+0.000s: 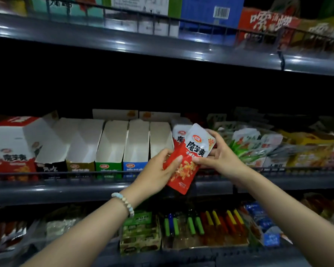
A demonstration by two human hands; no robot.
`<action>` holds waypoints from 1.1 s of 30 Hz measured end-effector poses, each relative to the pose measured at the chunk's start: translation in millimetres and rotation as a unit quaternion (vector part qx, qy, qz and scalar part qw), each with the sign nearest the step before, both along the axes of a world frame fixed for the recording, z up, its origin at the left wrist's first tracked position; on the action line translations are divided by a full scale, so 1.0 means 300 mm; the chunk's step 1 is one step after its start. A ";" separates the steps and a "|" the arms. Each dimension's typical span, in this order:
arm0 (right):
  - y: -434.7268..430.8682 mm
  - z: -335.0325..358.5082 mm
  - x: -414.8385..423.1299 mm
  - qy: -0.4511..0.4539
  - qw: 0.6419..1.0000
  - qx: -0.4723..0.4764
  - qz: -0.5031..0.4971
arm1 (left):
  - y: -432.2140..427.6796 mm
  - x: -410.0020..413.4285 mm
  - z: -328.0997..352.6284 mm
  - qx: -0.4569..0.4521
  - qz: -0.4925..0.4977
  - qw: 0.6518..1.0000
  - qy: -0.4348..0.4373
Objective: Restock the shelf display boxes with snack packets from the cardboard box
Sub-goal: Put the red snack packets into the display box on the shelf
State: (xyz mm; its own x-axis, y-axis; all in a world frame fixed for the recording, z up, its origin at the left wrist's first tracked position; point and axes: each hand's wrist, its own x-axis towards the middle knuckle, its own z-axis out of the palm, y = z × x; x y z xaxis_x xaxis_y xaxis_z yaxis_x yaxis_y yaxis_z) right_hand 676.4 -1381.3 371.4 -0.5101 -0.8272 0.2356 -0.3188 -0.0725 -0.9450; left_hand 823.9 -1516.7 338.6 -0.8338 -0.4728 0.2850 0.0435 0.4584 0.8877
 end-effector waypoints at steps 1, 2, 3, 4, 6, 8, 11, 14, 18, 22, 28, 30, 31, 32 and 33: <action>-0.003 0.022 -0.031 0.015 1.000 -0.012 -0.016 | -0.014 -0.019 0.009 -0.038 0.040 0.998 -0.002; -0.009 0.042 -0.064 0.035 0.999 -0.024 -0.033 | -0.035 -0.035 0.015 -0.091 0.086 0.992 -0.007; -0.019 0.061 -0.095 0.058 0.996 -0.036 -0.050 | -0.059 -0.049 0.014 -0.148 0.129 0.980 -0.014; -0.034 0.075 -0.125 0.082 0.993 -0.046 -0.065 | -0.083 -0.058 0.009 -0.197 0.160 0.967 -0.027; -0.071 0.088 -0.174 0.122 0.987 -0.063 -0.085 | -0.127 -0.075 -0.012 -0.247 0.186 0.948 -0.074; -0.114 0.086 -0.205 0.152 0.981 -0.072 -0.098 | -0.156 -0.091 -0.043 -0.267 0.195 0.936 -0.119; -0.172 0.062 -0.232 0.244 0.962 -0.044 -0.115 | -0.167 -0.108 -0.082 -0.257 0.202 0.935 -0.140; -0.205 0.031 -0.245 0.349 0.929 0.011 -0.124 | -0.165 -0.121 -0.106 -0.253 0.206 0.934 -0.144; -0.225 0.001 -0.233 0.427 0.897 0.063 -0.099 | -0.166 -0.125 -0.112 -0.250 0.213 0.934 -0.141; -0.238 -0.036 -0.246 0.516 0.839 0.123 -0.121 | -0.165 -0.120 -0.113 -0.248 0.211 0.935 -0.138; -0.255 -0.043 -0.256 0.489 0.840 0.197 -0.125 | -0.159 -0.118 -0.107 -0.248 0.215 0.935 -0.135; -0.265 -0.039 -0.245 0.474 0.850 0.190 -0.126 | -0.153 -0.109 -0.106 -0.248 0.217 0.936 -0.125; -0.269 -0.037 -0.237 0.472 0.852 0.184 -0.132 | -0.149 -0.102 -0.106 -0.248 0.217 0.937 -0.119; -0.271 -0.035 -0.226 0.471 0.852 0.179 -0.139 | -0.144 -0.094 -0.107 -0.250 0.216 0.937 -0.112; -0.272 -0.034 -0.215 0.470 0.853 0.174 -0.146 | -0.138 -0.085 -0.109 -0.252 0.216 0.938 -0.103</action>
State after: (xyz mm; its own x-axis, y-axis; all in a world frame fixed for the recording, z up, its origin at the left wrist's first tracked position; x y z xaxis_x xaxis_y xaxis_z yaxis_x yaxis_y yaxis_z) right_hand 611.8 -1463.0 361.1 -0.4277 -0.8001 0.4205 -0.9038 0.3733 -0.2091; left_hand 798.3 -1558.0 306.0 -0.6574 -0.6283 0.4160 -0.3919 0.7566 0.5234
